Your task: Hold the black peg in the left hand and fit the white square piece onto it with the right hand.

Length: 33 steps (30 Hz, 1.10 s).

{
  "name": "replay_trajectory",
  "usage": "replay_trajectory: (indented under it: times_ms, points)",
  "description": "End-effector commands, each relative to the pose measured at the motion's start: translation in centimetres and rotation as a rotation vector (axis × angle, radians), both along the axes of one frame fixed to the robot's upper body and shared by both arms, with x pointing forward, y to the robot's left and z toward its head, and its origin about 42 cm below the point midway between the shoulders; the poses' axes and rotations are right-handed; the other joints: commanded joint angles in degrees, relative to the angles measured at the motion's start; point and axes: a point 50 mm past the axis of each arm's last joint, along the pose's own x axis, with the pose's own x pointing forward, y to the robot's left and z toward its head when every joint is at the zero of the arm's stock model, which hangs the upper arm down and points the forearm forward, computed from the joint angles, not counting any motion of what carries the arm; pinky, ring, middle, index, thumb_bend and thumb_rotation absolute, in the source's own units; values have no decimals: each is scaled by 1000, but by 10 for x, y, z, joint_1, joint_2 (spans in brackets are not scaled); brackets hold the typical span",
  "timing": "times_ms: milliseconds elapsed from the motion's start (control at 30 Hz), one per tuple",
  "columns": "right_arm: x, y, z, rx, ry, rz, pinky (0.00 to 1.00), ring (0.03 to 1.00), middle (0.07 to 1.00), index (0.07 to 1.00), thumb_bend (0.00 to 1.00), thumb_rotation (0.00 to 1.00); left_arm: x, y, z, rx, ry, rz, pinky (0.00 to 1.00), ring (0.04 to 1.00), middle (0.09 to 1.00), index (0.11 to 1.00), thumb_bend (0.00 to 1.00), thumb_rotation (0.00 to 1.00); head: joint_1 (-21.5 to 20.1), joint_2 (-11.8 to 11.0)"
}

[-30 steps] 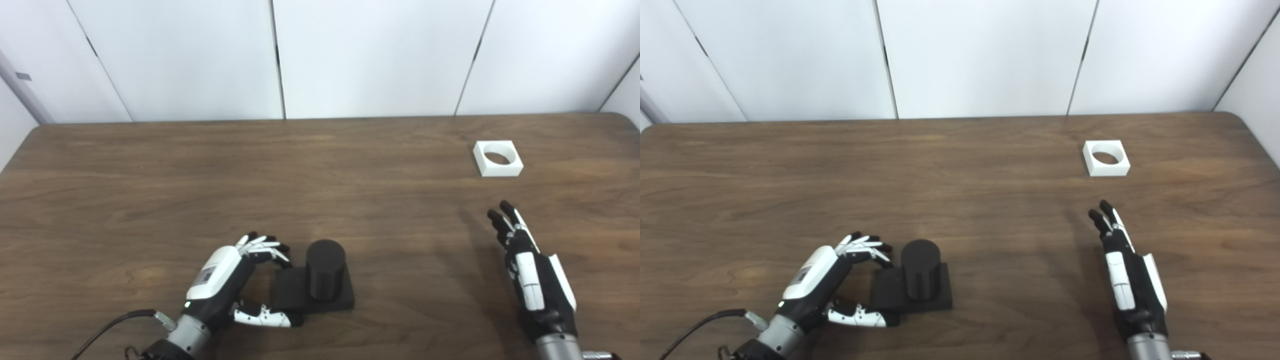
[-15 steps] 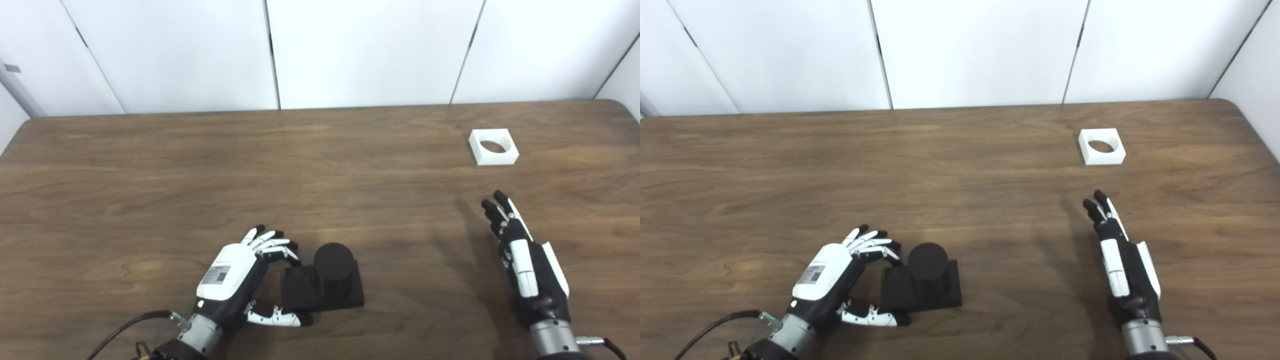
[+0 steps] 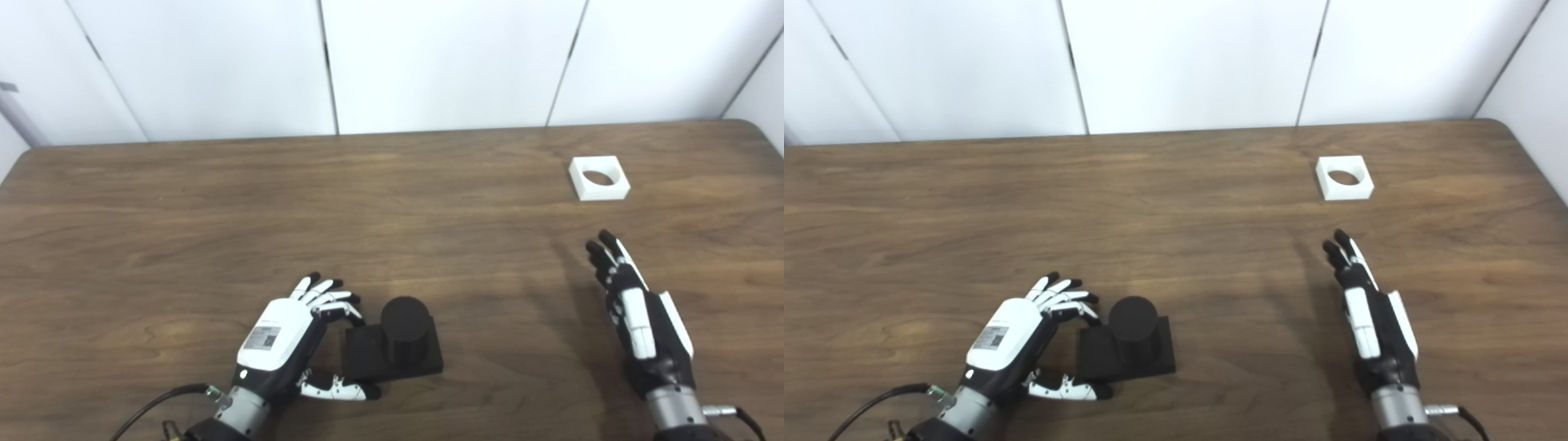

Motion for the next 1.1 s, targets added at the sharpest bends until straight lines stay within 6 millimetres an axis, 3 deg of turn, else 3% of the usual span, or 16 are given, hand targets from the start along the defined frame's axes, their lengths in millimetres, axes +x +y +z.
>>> replay_trajectory:
  times_ms: [0,167,400,633,867,1067]
  points:
    - [17,-8,29,-52,-91,38,1000,973,950,956,570,904,3,4,-5,38,8,-5,1000,902,797,485,523,52,0,0]
    - [46,-30,59,-326,-70,46,972,958,934,946,607,743,3,5,-6,30,12,-13,1000,899,796,485,523,52,-29,-11]
    - [94,-59,100,-565,-52,48,904,912,903,899,774,398,1,6,-7,22,7,-19,991,888,789,484,523,51,-51,-26]
    - [129,-74,116,-738,-5,41,864,905,903,891,860,340,-2,11,-11,30,9,-12,982,878,782,484,523,51,-106,-63]
    - [167,-76,129,-883,16,75,876,968,943,891,944,294,-2,21,-18,28,8,-12,965,868,772,484,522,49,-154,-98]
    - [201,-75,140,-984,55,84,927,992,958,888,973,214,-5,28,-26,19,14,-6,978,872,780,484,522,49,-167,-118]
